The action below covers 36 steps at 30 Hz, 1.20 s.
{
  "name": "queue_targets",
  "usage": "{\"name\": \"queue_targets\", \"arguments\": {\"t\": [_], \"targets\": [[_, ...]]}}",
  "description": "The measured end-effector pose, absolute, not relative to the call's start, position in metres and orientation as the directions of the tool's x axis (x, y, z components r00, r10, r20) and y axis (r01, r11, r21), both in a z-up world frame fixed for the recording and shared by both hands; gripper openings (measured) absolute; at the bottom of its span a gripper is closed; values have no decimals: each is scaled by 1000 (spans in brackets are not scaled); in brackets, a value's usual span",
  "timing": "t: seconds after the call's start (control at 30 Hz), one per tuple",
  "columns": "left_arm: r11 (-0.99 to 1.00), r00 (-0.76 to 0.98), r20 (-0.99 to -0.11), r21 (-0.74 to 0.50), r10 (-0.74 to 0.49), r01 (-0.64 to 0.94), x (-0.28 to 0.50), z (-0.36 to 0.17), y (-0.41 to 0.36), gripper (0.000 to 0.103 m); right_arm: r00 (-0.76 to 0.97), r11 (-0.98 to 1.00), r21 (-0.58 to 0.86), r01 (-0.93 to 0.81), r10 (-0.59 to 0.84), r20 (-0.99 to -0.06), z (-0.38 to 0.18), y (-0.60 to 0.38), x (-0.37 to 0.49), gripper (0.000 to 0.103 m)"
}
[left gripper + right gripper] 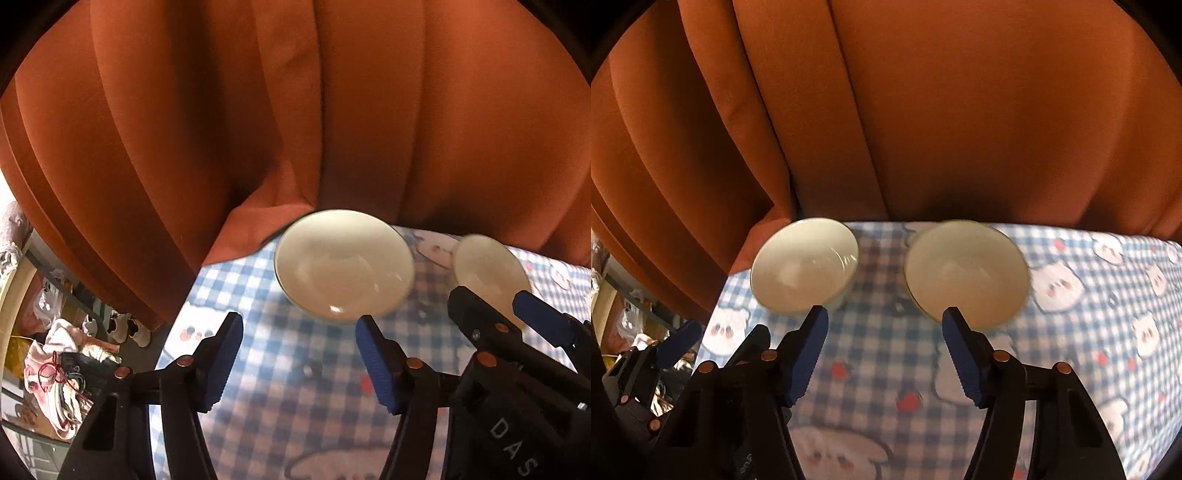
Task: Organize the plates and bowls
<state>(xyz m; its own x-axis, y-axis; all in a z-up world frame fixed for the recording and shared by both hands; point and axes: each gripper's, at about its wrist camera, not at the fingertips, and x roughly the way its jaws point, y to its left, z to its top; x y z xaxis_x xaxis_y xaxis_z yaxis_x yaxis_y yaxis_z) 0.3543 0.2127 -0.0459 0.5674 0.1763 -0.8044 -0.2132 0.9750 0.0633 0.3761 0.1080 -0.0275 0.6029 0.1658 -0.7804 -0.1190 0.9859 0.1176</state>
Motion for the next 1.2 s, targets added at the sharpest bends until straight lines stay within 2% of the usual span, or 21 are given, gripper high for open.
{"name": "queue_targets", "arguments": {"t": [0.23, 0.3, 0.33, 0.5, 0.67, 0.8, 0.87, 0.93, 1.2], "targets": [[971, 556, -805, 103, 207, -214, 391, -61, 228, 57, 590, 980, 143, -138, 197, -783, -45, 130, 421, 62], [967, 557, -797, 133, 233, -215, 401, -67, 230, 56, 580, 982, 141, -127, 189, -792, -52, 135, 434, 50], [967, 556, -797, 134, 236, -218, 405, -68, 231, 56, 578, 984, 127, -122, 175, -797, -54, 138, 438, 48], [964, 532, -820, 85, 211, -250, 418, -83, 241, 49, 564, 986, 109, -126, 162, -810, -69, 147, 459, 46], [964, 509, -834, 94, 212, -248, 432, -96, 244, 42, 538, 986, 111, -123, 161, -827, -84, 152, 470, 42], [962, 492, -842, 107, 222, -252, 437, -104, 245, 32, 524, 989, 86, -120, 136, -841, -94, 155, 477, 23], [964, 491, -845, 99, 211, -245, 437, -106, 245, 29, 515, 987, 95, -130, 149, -844, -98, 156, 480, 23], [969, 495, -849, 70, 182, -235, 437, -107, 247, 20, 511, 985, 105, -137, 161, -844, -99, 157, 481, 20], [972, 492, -852, 73, 178, -225, 431, -105, 242, 19, 504, 984, 106, -145, 165, -848, -98, 153, 480, 18]]}}
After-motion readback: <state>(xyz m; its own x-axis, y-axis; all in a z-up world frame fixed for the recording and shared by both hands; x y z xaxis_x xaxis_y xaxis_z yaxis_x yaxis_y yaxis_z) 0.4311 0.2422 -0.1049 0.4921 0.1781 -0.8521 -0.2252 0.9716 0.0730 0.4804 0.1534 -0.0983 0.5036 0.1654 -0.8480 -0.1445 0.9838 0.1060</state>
